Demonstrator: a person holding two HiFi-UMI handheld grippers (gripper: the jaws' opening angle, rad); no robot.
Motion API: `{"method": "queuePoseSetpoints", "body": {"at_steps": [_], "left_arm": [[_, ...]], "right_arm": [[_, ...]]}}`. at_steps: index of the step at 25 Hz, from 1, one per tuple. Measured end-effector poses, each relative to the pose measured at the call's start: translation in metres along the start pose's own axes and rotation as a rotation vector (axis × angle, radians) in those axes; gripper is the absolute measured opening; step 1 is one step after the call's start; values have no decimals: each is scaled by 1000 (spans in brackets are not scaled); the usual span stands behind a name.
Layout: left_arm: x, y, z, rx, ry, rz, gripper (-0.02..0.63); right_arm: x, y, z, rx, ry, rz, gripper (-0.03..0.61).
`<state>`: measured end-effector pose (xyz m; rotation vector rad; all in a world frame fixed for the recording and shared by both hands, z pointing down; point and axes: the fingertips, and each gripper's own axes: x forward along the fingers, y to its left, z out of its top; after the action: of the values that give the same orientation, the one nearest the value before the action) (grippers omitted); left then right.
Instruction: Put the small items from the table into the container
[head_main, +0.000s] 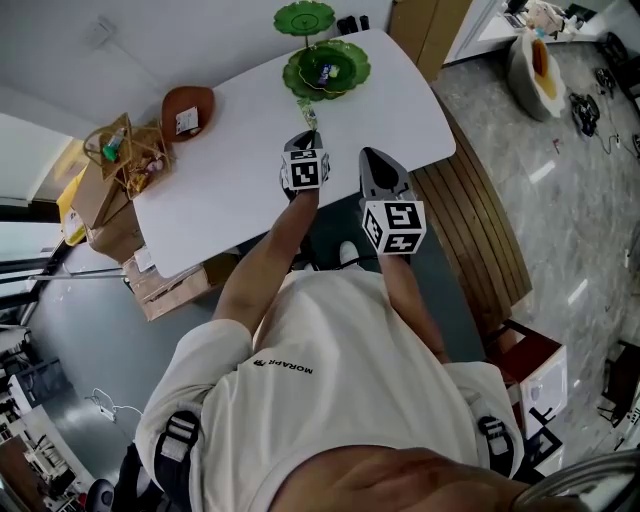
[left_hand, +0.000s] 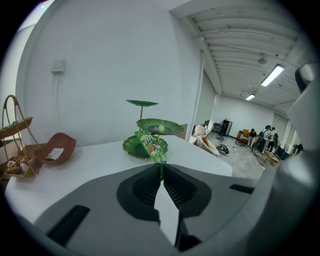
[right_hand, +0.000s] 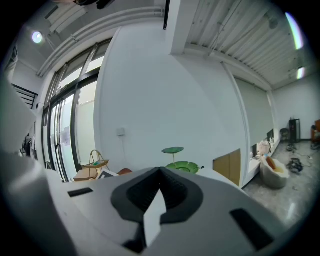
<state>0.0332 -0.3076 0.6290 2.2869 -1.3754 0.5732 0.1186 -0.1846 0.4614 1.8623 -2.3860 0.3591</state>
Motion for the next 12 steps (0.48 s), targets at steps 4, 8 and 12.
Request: {"method": "queuePoseSetpoints", "body": {"at_steps": [4, 8, 12], "left_arm": [[3, 1, 12, 24, -14, -27, 23], [7, 1, 26, 75, -21, -43, 23], [14, 4, 40, 90, -27, -60, 23]], "right_arm": [[0, 1, 2, -1, -4, -1, 8], [-2, 2, 3, -8, -6, -2, 8], [-2, -2, 3, -8, -7, -11, 8]]}}
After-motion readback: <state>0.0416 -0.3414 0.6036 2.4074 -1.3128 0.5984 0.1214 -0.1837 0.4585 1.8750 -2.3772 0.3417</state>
